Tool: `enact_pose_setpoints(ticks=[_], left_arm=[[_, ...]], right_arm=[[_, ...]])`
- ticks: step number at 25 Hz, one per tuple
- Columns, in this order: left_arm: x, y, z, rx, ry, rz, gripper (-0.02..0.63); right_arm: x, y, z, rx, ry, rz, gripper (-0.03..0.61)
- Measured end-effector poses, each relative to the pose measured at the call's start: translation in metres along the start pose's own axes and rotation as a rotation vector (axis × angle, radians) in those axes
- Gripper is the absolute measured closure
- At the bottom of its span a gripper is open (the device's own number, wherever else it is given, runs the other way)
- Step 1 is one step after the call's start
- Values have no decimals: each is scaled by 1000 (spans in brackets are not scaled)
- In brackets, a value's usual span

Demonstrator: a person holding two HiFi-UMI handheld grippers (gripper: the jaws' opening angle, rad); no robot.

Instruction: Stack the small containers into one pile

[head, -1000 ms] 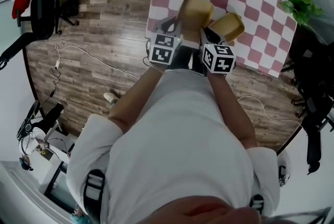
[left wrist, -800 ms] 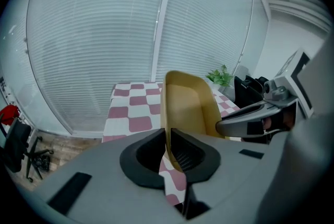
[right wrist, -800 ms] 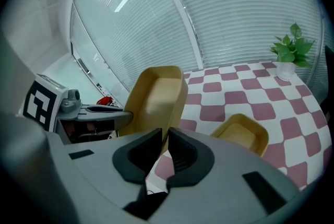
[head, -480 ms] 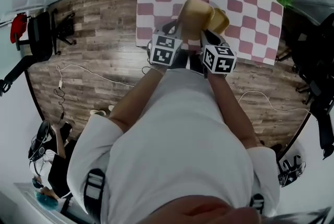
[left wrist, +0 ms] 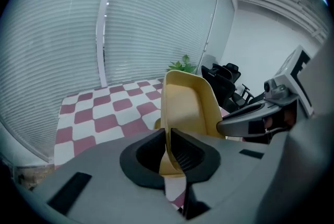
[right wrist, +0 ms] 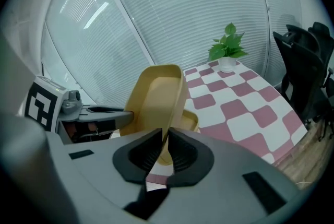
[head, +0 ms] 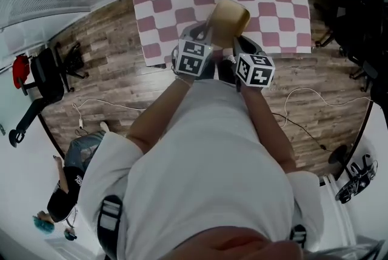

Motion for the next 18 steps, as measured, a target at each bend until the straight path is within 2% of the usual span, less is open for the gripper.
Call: enact_pose_setpoints(ticks=[6, 18], left_arm=[[-12, -6, 2, -19, 3, 41, 555], [-48, -28, 21, -39, -6, 159, 557]], right_arm=[[-10, -4, -8, -39, 3, 23, 522], [-47, -29, -18, -160, 19, 144, 522]])
Point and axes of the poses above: the fingertips, and each gripper's own axes: x backward along the fingers, z to its left, y out of its top, the point moved 7 cm from there along x, backward along the fingers, and after that the axes turned 3 degrees about -y, right-handed, at the moved point
